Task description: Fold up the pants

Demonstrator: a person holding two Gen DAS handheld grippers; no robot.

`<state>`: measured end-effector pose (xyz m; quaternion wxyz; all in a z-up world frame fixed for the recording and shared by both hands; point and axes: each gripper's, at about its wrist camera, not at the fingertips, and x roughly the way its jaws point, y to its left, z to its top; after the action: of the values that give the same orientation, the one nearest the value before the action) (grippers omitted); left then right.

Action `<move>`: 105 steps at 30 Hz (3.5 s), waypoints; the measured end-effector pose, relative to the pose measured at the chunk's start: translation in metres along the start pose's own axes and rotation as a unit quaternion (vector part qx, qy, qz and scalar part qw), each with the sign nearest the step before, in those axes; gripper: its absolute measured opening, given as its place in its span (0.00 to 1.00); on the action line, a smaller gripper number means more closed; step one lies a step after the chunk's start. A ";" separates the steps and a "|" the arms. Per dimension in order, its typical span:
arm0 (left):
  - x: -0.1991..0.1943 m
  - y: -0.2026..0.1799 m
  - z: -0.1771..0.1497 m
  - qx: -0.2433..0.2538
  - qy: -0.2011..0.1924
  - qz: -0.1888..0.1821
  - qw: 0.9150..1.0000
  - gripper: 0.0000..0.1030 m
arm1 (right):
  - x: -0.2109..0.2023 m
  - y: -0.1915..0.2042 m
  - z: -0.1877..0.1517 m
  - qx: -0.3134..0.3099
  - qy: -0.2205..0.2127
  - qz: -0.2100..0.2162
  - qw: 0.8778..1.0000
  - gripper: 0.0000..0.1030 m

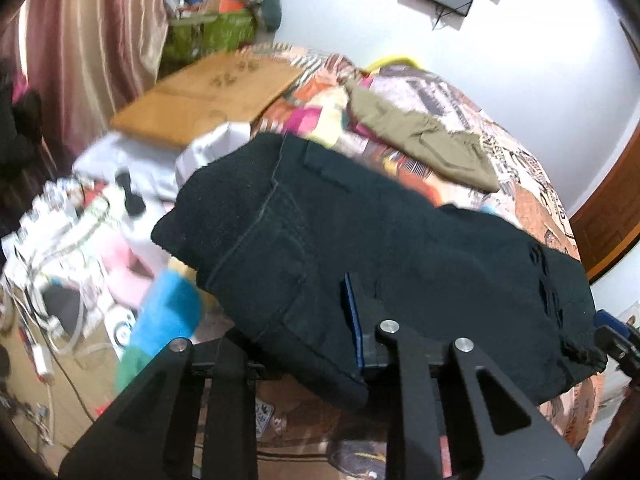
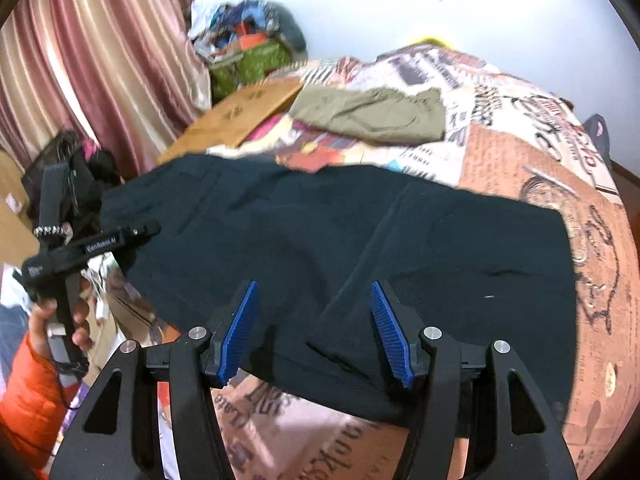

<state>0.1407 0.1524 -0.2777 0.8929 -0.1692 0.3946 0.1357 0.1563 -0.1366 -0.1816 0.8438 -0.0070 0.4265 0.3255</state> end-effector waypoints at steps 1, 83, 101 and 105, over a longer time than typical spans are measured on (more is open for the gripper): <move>-0.006 -0.005 0.005 0.006 -0.010 0.001 1.000 0.22 | -0.005 -0.003 0.001 0.003 -0.006 -0.004 1.000 0.53; -0.036 -0.272 -0.017 0.280 0.012 -0.158 0.947 0.68 | -0.097 -0.130 -0.090 0.168 -0.039 -0.104 0.979 0.55; 0.026 -0.177 -0.034 0.227 0.075 -0.114 0.964 0.69 | -0.035 -0.144 -0.061 0.124 0.021 -0.125 0.984 0.59; 0.019 -0.190 -0.041 0.229 0.073 -0.137 0.961 0.69 | -0.022 -0.173 -0.037 0.118 0.025 -0.165 0.979 0.59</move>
<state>0.1972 -0.0341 -0.2806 0.8866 -0.0219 0.4522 -0.0950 0.2167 -0.2952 -0.2354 0.8699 0.0140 0.4759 0.1287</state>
